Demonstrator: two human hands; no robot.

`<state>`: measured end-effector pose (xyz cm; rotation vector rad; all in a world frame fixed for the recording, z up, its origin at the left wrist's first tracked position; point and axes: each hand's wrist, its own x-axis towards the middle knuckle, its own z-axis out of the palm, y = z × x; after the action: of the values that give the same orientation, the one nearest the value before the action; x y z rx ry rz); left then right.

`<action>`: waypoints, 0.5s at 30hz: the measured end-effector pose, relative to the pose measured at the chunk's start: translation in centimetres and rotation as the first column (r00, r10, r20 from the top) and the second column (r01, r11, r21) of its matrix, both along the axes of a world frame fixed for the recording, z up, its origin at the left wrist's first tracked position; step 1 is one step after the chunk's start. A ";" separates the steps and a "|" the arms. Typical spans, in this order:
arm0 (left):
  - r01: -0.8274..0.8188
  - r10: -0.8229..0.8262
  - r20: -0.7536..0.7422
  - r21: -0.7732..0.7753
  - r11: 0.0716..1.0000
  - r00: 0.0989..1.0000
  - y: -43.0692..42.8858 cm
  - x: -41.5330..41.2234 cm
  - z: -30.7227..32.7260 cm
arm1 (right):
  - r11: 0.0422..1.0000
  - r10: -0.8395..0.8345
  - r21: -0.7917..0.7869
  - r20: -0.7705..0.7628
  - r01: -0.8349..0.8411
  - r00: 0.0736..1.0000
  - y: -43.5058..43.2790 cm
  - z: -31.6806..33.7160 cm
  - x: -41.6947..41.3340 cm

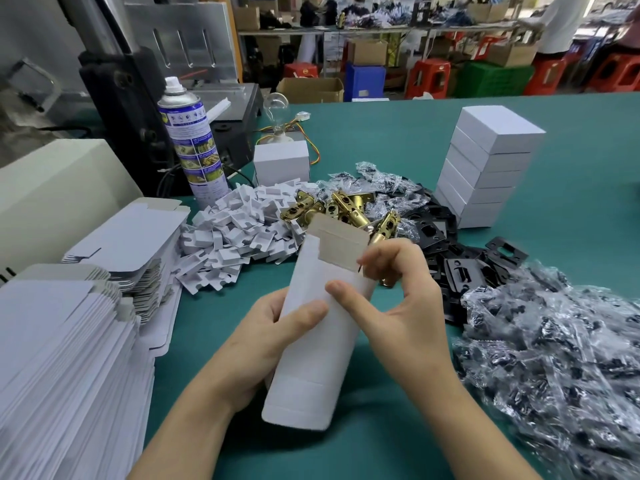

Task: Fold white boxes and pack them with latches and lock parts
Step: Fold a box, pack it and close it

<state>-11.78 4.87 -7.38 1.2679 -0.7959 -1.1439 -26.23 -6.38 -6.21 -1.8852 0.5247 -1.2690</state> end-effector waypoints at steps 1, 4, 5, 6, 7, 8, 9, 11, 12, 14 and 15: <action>-0.033 0.033 -0.029 0.006 0.999 0.999 0.0 0.0 -0.1 | 1.000 -0.014 0.000 0.006 0.014 1.000 0.0 -0.1 0.1; -0.129 0.128 -0.066 -0.012 0.992 0.990 -0.2 -0.1 0.0 | 0.984 -0.016 0.175 0.007 0.014 1.000 0.0 -0.3 0.6; -0.159 0.157 -0.081 -0.026 0.987 0.984 -0.3 -0.2 0.1 | 0.955 0.027 0.294 0.011 -0.029 1.000 -0.1 -0.3 0.6; -0.187 0.182 -0.095 -0.038 0.982 0.979 -0.4 -0.3 0.2 | 0.909 0.090 0.407 0.019 -0.090 0.996 -0.3 -0.4 0.7; -0.215 0.210 -0.101 -0.045 0.976 0.973 -0.5 -0.4 0.2 | 0.862 0.158 0.485 0.021 -0.148 0.987 -0.5 -0.5 0.7; -0.244 0.239 -0.093 -0.046 0.969 0.966 -0.6 -0.4 0.2 | 0.839 0.208 0.513 0.008 -0.182 0.978 -0.6 -0.5 0.6; -0.268 0.264 -0.074 -0.047 0.962 0.962 -0.6 -0.4 0.2 | 0.839 0.229 0.510 -0.013 -0.191 0.973 -0.7 -0.6 0.6; -0.288 0.288 -0.014 -0.051 0.956 0.958 -0.7 -0.4 0.2 | 0.855 0.206 0.492 -0.033 -0.163 0.978 -0.7 -0.7 0.6; -0.288 0.290 0.027 -0.049 0.956 0.957 -0.7 -0.4 0.2 | 0.855 0.184 0.498 -0.033 -0.143 0.982 -0.7 -0.8 0.7; -0.269 0.271 0.117 -0.035 0.963 0.956 -0.7 -0.4 0.1 | 0.835 0.147 0.539 -0.032 -0.106 0.989 -0.8 -1.1 0.7; -0.250 0.252 0.149 -0.029 0.968 0.956 -0.7 -0.4 0.0 | 0.826 0.129 0.557 -0.030 -0.091 0.991 -1.0 -1.1 0.6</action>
<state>-12.15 4.21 -7.39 1.4157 -0.7262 -0.8455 -25.63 -7.35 -7.32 -1.4389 0.7210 -0.8540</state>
